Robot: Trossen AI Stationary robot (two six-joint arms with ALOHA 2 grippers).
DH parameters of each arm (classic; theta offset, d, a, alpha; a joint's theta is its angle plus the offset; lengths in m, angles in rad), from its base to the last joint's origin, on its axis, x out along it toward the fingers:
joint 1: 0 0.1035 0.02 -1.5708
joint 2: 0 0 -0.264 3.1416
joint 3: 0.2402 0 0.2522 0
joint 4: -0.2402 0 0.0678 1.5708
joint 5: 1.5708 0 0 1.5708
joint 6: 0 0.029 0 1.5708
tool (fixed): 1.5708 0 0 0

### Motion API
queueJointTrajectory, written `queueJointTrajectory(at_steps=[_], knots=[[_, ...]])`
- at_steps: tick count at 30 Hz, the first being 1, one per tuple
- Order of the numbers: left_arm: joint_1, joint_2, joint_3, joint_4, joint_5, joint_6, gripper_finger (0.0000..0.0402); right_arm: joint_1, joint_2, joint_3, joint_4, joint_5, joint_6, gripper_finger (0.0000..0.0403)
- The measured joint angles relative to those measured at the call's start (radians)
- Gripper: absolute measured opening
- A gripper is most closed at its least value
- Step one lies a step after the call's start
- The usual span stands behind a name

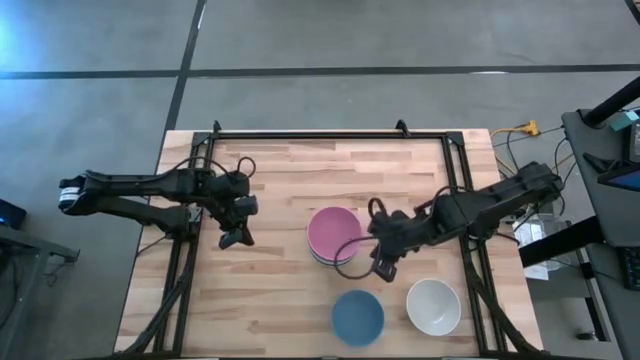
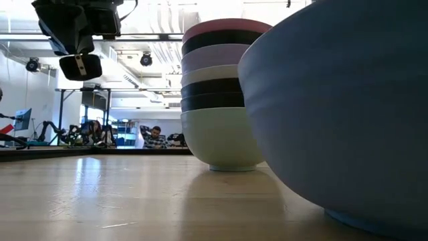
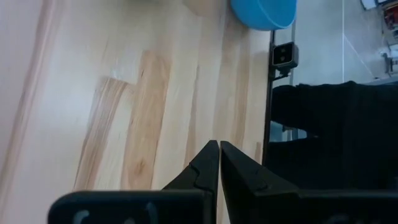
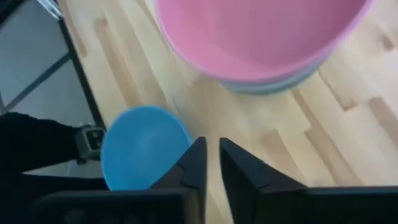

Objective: Nest bowls inside each other
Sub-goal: Stack the blue bowl on the pink bowl

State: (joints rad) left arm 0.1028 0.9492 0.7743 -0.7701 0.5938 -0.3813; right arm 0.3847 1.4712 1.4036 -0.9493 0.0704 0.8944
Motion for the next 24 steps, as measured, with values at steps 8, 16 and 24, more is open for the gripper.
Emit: queueJointTrajectory(at_steps=[8,16,24], knots=[[0.0,0.019,0.0,0.089,-0.002,0.005,0.0,0.083,0.007,-0.21,0.292,-0.074,0.146,0.0166],[0.0,0.054,-0.006,0.107,-0.003,0.006,0.0,0.154,0.091,-0.344,0.467,-0.074,0.284,0.0216],[0.0,0.052,-0.031,0.105,0.004,0.005,0.0,0.165,0.254,-0.334,0.53,-0.129,0.292,0.0194]])
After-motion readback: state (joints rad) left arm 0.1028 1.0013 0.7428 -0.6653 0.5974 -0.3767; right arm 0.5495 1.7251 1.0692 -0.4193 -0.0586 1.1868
